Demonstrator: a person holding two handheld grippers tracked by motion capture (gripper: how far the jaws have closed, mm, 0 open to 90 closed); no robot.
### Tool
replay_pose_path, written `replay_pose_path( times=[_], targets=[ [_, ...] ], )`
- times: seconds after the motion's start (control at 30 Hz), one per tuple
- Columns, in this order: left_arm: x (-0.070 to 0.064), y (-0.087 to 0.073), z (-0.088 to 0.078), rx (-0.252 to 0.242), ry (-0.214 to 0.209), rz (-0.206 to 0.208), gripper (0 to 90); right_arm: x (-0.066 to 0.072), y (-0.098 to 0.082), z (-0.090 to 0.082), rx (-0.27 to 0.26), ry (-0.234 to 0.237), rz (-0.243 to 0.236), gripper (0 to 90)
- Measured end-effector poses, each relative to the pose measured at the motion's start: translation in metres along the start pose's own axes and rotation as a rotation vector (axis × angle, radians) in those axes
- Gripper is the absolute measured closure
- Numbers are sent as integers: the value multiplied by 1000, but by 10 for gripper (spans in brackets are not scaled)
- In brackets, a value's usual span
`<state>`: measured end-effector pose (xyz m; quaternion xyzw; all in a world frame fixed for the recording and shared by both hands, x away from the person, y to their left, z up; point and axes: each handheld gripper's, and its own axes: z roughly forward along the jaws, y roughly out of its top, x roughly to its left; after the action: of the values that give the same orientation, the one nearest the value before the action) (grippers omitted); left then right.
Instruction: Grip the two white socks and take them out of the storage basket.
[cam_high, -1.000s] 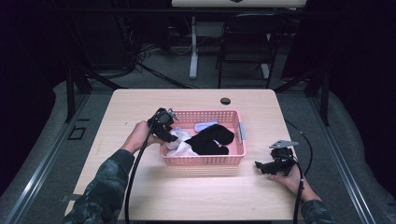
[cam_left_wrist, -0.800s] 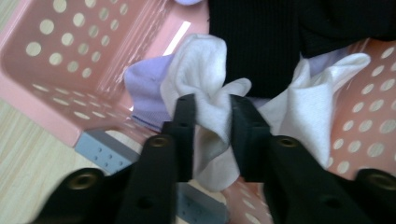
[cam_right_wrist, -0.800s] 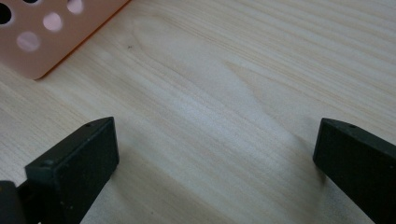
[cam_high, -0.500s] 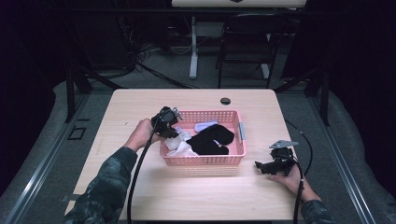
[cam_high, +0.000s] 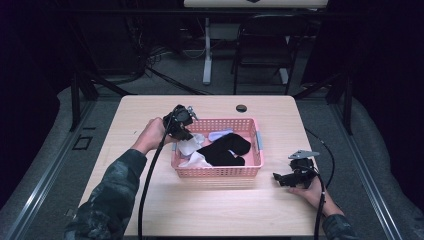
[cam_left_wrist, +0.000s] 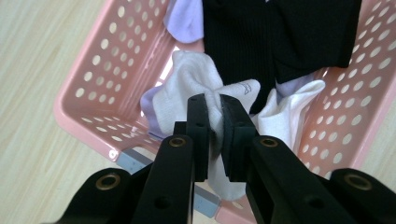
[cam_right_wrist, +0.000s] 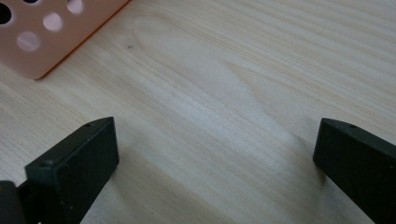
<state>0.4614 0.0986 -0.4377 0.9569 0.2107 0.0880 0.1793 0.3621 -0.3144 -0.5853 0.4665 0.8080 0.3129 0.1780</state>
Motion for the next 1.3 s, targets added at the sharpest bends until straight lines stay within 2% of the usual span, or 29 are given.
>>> replay_pose_path(
  times=[0.33, 0.43, 0.83, 0.93, 1.3],
  targets=[
    [3, 8, -23, -37, 30, 14, 832, 0, 0, 0, 0, 0, 0, 0],
    [3, 10, -27, -33, 38, 17, 832, 0, 0, 0, 3, -1, -3, 0],
    [8, 18, -63, -83, 86, 20, 832, 0, 0, 0, 2, -4, 2, 0],
    [11, 18, -76, -94, 106, 17, 832, 0, 0, 0, 3, -4, 1, 0],
    [19, 6, -96, -113, 141, -13, 831, 0, 0, 0, 3, -2, 0, 0]
  ],
)
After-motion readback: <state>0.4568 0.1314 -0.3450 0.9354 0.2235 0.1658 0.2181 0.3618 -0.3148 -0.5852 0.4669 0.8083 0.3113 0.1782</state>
